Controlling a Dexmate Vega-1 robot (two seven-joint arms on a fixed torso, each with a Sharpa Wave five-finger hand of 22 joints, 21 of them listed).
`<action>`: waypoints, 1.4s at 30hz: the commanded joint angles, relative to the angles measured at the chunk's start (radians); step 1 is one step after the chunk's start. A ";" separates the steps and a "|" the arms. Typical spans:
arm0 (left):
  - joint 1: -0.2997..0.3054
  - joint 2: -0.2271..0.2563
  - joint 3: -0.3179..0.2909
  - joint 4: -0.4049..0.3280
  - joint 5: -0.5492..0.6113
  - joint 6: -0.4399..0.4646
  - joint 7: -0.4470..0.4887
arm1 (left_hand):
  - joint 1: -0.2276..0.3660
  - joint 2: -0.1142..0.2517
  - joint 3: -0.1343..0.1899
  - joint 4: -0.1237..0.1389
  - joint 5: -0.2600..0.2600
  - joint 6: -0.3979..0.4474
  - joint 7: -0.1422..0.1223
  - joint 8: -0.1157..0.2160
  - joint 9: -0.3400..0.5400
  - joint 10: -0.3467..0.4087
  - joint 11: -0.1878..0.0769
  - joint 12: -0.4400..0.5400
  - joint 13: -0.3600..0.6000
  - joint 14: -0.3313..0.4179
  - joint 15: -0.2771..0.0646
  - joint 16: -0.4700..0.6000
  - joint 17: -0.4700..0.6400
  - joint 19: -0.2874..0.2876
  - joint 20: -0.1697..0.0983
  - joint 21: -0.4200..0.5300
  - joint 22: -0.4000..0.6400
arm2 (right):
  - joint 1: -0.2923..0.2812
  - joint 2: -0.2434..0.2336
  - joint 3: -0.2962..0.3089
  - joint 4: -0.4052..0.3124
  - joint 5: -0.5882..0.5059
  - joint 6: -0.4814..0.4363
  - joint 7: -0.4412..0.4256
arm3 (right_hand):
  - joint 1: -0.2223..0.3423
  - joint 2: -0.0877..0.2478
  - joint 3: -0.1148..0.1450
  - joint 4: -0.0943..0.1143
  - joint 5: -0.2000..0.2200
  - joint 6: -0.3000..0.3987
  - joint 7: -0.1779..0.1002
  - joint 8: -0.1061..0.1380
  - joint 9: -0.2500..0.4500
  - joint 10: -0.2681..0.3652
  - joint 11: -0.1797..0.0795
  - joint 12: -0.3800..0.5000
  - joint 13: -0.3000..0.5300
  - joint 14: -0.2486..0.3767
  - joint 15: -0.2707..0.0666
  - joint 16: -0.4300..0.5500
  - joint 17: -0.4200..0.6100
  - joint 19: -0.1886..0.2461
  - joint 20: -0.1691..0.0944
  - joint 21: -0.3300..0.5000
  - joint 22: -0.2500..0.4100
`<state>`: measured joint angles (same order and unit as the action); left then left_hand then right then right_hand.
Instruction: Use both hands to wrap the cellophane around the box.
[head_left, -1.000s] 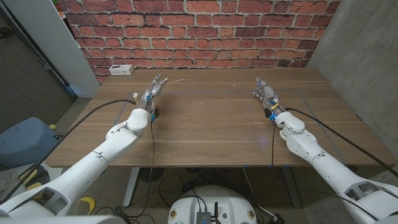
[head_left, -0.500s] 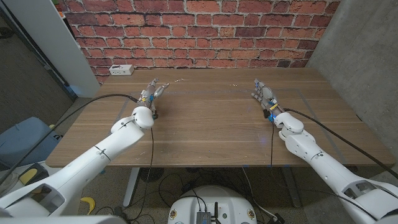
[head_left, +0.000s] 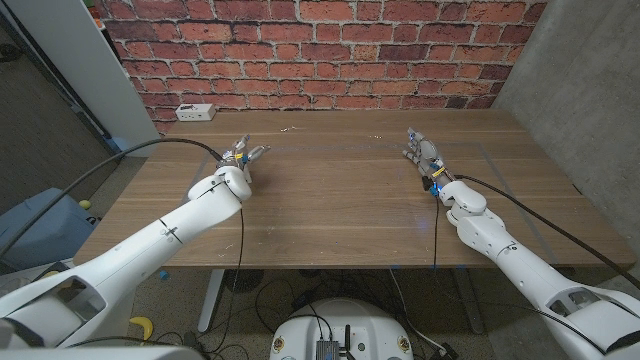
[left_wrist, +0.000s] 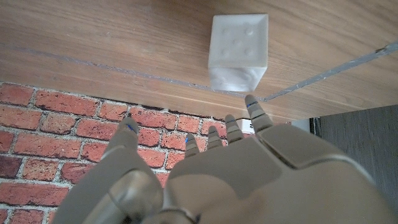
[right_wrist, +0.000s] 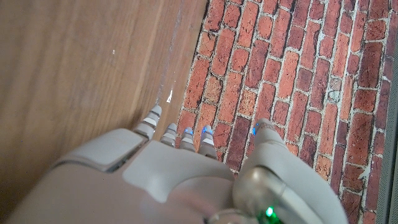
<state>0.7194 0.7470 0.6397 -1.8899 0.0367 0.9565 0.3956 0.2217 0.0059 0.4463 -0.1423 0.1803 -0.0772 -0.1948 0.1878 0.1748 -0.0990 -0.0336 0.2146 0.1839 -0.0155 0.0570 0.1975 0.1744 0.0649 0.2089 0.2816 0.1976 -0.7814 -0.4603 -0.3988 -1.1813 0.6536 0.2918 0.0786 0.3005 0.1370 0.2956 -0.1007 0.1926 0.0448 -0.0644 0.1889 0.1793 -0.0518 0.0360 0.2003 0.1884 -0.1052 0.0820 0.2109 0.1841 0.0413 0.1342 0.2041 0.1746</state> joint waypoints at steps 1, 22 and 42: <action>-0.091 0.028 0.097 -0.009 -0.002 0.154 -0.098 | 0.018 -0.002 0.001 -0.008 0.000 -0.012 -0.015 -0.005 0.005 -0.009 -0.004 0.001 0.006 0.012 -0.002 0.005 0.004 0.019 0.004 0.012 0.005 | 0.011 0.011 -0.002 0.028 -0.002 0.011 0.006 | 0.012 0.000 0.006 -0.005 -0.004 0.005 -0.001 0.003 0.005 0.001 -0.002 0.007 0.003 0.007 0.000 0.006 0.005 0.003 0.003 0.003 0.003; -0.297 0.029 0.303 0.035 -0.029 0.403 -0.193 | 0.036 -0.016 -0.007 -0.007 0.000 0.131 0.003 0.028 0.007 0.106 0.006 0.034 0.013 0.129 -0.018 0.023 0.009 0.083 0.006 0.024 0.006 | 0.014 0.023 0.004 0.046 0.006 0.017 -0.001 | 0.009 0.010 0.008 0.000 -0.006 0.004 -0.004 0.002 0.005 -0.001 -0.004 0.004 0.004 0.017 -0.005 0.009 0.009 0.009 0.000 0.004 0.004; -0.434 0.050 0.482 0.078 -0.092 0.439 -0.162 | 0.299 0.010 0.071 -0.043 0.001 0.267 0.017 0.044 0.007 0.208 -0.023 0.047 0.014 0.262 -0.055 0.023 0.005 0.199 0.003 0.045 0.000 | 0.021 0.054 0.006 0.088 -0.022 0.100 -0.026 | 0.004 0.016 0.011 0.007 -0.008 0.038 0.000 0.012 0.005 0.048 0.001 0.018 0.004 0.072 0.000 0.028 0.015 0.044 0.004 0.014 0.005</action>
<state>0.3471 0.7915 1.0424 -1.8360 -0.0165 1.3749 0.1955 0.4810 0.0182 0.5059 -0.1851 0.1804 0.1688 -0.1787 0.2226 0.1794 0.0895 -0.0538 0.2557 0.1953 0.2193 0.0087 0.2121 0.1786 0.2451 0.2140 0.3182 0.1960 -0.7626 -0.4300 -0.3959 -1.1252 0.6561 0.3209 0.0742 0.3059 0.1424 0.2991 -0.0972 0.1847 0.0582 -0.0660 0.1900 0.1792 -0.0328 0.0324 0.2042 0.1883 -0.0591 0.0763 0.2282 0.1933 0.0621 0.1362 0.2042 0.1744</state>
